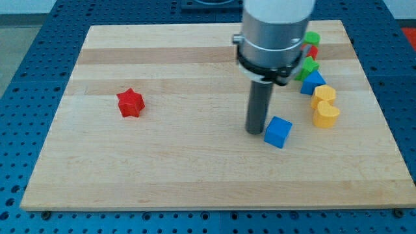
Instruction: Place the blue cube below the yellow heart
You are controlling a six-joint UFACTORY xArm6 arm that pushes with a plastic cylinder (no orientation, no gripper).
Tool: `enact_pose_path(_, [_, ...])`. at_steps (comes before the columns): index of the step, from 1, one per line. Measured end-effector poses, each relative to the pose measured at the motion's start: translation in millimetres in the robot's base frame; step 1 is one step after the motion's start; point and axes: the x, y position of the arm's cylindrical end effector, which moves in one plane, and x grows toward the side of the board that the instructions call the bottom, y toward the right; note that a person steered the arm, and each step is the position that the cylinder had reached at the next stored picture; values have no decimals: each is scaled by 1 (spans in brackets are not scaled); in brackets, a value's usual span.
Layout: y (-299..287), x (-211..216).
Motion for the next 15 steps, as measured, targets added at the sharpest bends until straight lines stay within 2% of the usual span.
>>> enact_pose_path(1, [-20, 9])
enact_pose_path(3, [75, 10])
enact_pose_path(4, [92, 10])
enact_pose_path(5, [69, 22])
enact_pose_path(7, [88, 56])
enact_pose_path(9, [117, 49])
enact_pose_path(13, [117, 50])
enact_pose_path(14, [45, 68])
enact_pose_path(15, [-68, 68])
